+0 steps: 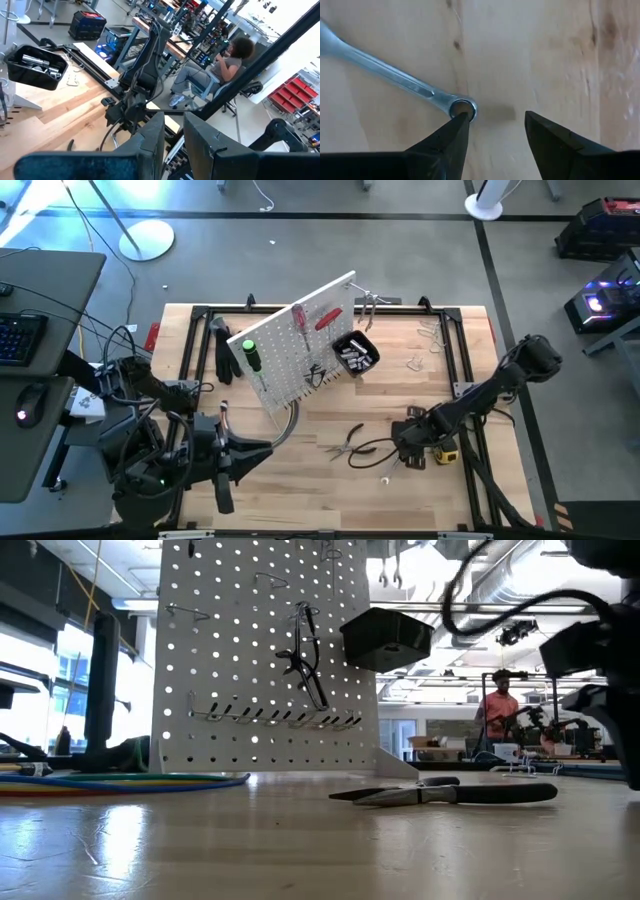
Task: Hang tools onto peg board
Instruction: Hang the wrench on the peg board
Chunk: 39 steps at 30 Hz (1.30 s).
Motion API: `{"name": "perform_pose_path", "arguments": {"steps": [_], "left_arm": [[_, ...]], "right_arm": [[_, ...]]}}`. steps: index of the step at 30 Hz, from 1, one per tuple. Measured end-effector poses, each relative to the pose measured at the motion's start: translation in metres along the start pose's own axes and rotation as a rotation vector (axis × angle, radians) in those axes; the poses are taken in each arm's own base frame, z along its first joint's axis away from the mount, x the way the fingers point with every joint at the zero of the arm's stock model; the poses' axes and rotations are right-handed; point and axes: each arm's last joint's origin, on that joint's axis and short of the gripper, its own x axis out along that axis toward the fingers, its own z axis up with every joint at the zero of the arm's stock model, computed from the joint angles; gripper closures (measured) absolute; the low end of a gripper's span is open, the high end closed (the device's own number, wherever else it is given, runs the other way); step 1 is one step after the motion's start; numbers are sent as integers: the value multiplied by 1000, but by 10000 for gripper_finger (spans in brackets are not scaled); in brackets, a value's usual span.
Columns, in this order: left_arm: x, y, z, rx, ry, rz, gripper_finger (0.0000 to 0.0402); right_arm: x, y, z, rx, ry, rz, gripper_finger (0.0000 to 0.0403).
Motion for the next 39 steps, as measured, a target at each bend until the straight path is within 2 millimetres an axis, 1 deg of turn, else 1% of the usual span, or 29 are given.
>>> {"name": "perform_pose_path", "arguments": {"steps": [3, 9, 17, 21, 30, 33, 39], "left_arm": [[1, 0, 0, -1, -1, 3, 337], [2, 0, 1, -1, 3, 2, 337], [2, 0, 0, 13, 9, -1, 337], [2, 0, 0, 24, 9, -1, 337], [2, 0, 0, 26, 10, -2, 337], [2, 0, 0, 26, 10, -2, 337], [2, 0, 0, 23, 10, -2, 337]], "right_arm": [[1, 2, 2, 0, -21, 17, 215], [2, 3, 1, 24, 8, 33, 215], [-11, 13, 15, 31, -60, 58, 215], [-12, 15, 14, 33, -55, 61, 215], [-1, 15, 3, 100, -59, 64, 215], [1, 14, 2, 120, -69, 47, 215], [8, 14, 2, 106, -68, 19, 215]]}}
